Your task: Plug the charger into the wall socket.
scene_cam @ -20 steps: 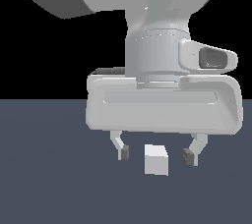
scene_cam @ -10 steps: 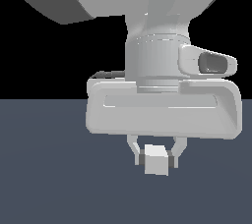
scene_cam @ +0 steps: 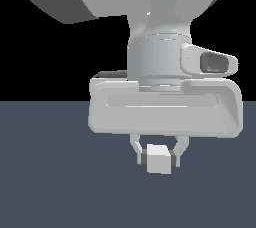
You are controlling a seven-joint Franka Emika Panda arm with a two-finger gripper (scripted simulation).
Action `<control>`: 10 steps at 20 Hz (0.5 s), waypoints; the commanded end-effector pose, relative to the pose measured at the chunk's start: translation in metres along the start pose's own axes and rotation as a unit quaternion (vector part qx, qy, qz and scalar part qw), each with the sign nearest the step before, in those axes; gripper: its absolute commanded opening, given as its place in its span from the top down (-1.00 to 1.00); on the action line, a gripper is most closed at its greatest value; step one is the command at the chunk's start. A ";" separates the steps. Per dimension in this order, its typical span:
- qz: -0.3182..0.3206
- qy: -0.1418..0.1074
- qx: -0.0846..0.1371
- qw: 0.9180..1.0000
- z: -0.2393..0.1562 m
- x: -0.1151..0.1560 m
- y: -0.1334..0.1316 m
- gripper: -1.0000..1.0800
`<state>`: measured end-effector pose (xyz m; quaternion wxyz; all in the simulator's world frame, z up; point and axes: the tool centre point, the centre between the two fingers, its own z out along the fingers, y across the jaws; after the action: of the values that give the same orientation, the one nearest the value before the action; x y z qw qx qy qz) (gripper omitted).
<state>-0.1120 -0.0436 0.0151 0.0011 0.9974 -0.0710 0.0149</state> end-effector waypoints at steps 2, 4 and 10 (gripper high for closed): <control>-0.003 0.001 0.000 1.000 -0.006 0.009 0.000 1.00; -0.005 0.001 0.000 1.000 -0.012 0.017 0.000 1.00; -0.016 0.001 0.000 1.000 -0.033 0.048 0.000 1.00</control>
<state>-0.0737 -0.0489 0.0431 0.0012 0.9982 -0.0584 0.0152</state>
